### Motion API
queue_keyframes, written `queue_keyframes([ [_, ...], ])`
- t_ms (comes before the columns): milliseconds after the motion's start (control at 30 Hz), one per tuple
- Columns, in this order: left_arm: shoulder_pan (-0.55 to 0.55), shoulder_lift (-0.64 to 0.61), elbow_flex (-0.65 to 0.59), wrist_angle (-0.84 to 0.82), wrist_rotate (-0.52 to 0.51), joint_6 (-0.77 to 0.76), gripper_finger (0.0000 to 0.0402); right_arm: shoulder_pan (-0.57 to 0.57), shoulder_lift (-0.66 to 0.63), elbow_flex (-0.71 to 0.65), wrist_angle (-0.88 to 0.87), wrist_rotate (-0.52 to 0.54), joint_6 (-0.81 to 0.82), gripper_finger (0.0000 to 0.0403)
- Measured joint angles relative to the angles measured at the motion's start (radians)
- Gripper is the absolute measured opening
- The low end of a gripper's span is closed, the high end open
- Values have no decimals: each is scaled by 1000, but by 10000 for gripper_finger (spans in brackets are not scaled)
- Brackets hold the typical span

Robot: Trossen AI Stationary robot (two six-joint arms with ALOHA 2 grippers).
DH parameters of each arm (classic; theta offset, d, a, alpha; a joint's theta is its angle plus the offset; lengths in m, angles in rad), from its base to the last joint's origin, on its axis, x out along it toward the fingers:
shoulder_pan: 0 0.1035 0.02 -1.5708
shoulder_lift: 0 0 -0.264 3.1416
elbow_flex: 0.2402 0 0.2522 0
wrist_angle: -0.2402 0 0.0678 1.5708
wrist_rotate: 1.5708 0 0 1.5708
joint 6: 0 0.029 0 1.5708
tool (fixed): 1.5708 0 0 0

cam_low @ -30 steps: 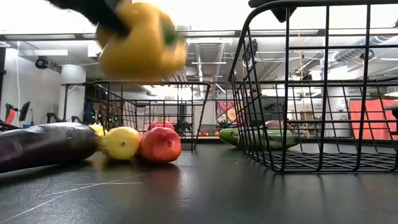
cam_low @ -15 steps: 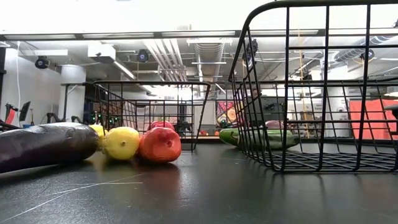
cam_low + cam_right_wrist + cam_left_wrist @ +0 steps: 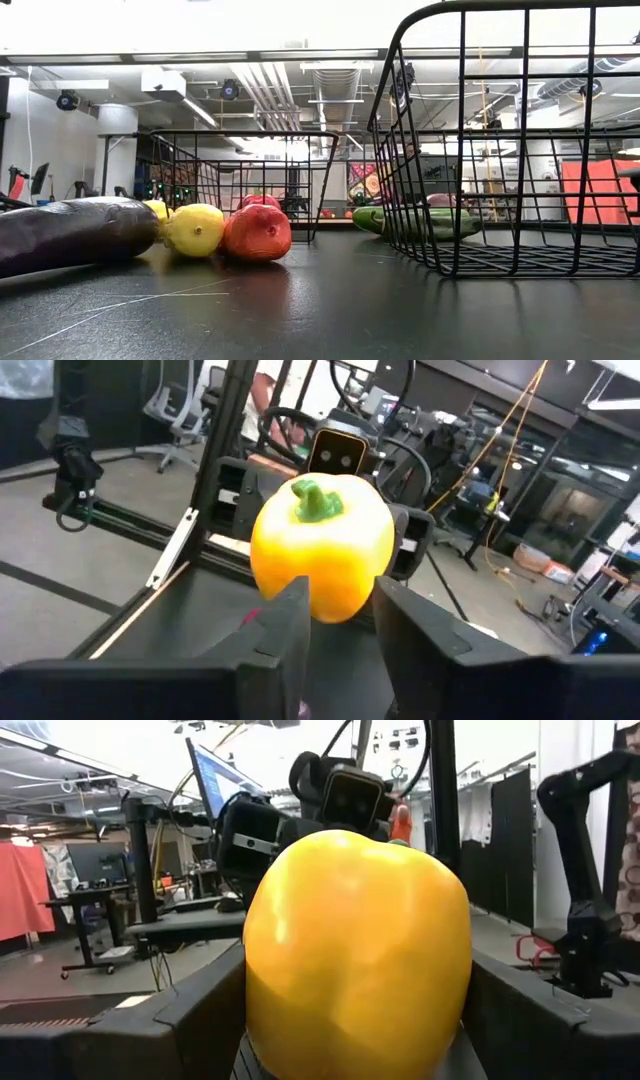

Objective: Sort produce into baskets
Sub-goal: Put the yellow bell pepper into the bottom black wire basket

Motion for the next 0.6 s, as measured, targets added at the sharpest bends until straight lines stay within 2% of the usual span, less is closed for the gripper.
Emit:
queue_keyframes([
  [100,3,5,5,-7,0,8,295,-8,11,17,-15,-3,15,149],
  [400,19,5,13,8,-1,27,296,-25,66,65,-7,-3,28,307],
  [600,33,4,14,41,-1,16,297,-55,125,129,-10,0,0,354],
])
